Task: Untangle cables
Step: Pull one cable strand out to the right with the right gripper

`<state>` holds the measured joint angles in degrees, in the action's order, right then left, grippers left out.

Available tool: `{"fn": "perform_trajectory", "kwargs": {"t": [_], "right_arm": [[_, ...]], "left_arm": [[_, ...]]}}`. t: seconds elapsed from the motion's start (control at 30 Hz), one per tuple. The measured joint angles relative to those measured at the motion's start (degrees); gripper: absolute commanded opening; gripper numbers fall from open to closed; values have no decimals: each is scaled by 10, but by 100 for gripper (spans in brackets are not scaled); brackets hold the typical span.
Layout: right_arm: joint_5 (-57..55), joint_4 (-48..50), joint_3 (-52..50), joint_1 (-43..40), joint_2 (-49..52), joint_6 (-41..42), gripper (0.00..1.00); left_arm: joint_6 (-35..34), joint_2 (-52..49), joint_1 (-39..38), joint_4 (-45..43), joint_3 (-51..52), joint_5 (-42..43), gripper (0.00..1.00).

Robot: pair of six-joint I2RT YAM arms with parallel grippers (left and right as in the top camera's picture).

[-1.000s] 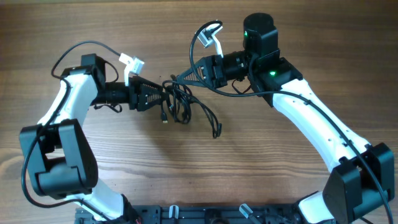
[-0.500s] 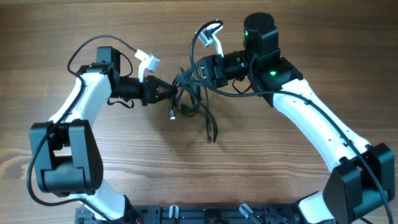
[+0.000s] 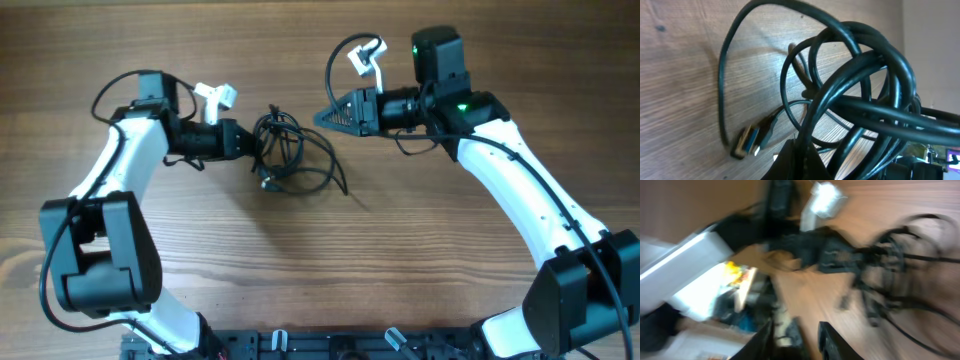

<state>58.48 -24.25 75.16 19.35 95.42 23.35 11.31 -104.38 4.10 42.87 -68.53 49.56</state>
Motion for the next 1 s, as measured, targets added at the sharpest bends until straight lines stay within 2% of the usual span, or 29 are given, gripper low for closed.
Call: {"fn": "perform_trajectory", "kwargs": {"t": [0.17,0.4,0.7,0.87,0.97,1.0], "right_arm": [[-136,-67,0,7,0,-91,44],[-155,-66,0,17,0,-114,45],[-283,-85,0,93,21,-265,43],[-375,-96,0,133,54,-315,31],[-412,-96,0,136,58,-325,4],[-419,-96,0,136,58,-329,4]], "left_arm": [[-45,0,-59,-10,0,-38,4],[-90,0,-127,-29,0,-87,4],[-90,0,-170,-29,0,-95,4],[-90,0,-171,-28,0,-97,4],[-90,0,-171,-28,0,-99,4],[-90,0,-171,-29,0,-99,4]]}}
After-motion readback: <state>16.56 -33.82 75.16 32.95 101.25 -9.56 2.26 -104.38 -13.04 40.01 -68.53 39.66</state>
